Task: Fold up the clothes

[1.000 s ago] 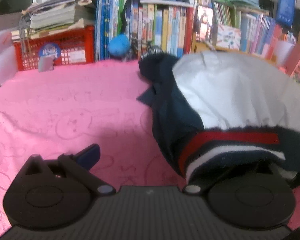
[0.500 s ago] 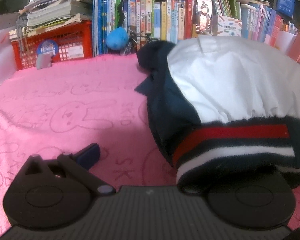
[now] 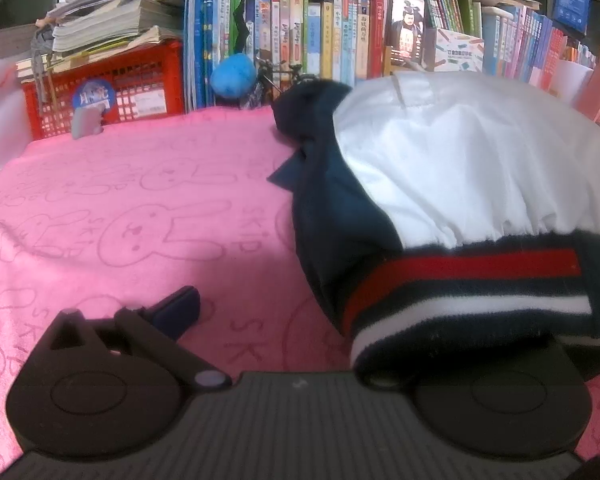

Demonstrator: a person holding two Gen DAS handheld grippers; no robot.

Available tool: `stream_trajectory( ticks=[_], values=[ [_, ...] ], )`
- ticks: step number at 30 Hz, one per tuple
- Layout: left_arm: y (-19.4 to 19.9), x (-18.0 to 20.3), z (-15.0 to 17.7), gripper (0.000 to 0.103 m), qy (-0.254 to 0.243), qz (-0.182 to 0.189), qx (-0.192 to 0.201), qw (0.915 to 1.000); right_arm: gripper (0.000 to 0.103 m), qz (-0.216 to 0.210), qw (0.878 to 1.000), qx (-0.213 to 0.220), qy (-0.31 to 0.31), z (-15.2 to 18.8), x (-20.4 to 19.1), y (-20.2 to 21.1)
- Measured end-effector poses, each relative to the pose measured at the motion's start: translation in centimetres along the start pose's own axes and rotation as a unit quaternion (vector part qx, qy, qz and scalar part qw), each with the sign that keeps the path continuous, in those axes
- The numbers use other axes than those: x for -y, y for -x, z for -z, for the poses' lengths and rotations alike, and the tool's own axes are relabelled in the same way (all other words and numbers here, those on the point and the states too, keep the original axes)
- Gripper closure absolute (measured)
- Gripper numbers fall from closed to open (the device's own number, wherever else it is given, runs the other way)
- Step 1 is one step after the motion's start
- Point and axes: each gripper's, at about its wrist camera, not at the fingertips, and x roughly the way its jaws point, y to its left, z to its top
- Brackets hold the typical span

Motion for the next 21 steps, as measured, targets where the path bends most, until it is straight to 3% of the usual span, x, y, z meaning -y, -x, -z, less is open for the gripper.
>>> stream_trajectory(
  ticks=[10, 16, 19, 21],
  values=[
    [-0.1, -0.2, 0.2, 0.000, -0.002, 0.024, 0.012, 0.9996, 0.019, 0.006, 1.000, 0.016, 0.003, 0.6, -0.4, 0.2],
    [-0.2, -0.1, 0.3, 0.001, -0.006, 0.038, 0.019, 0.9991, 0.048, -0.001, 0.999, 0.032, 0.031, 1.0, -1.9, 1.0],
    [-0.3, -0.1, 0.2, 0.008, -0.001, 0.028, 0.022, 0.9994, 0.056, 0.003, 0.998, 0.037, 0.051, 1.2, -2.8, 1.2],
    [-0.2, -0.1, 0.3, 0.019, 0.004, 0.026, 0.031, 0.9992, 0.057, 0.008, 0.997, 0.040, 0.059, 1.3, -3.2, 1.3]
  ],
)
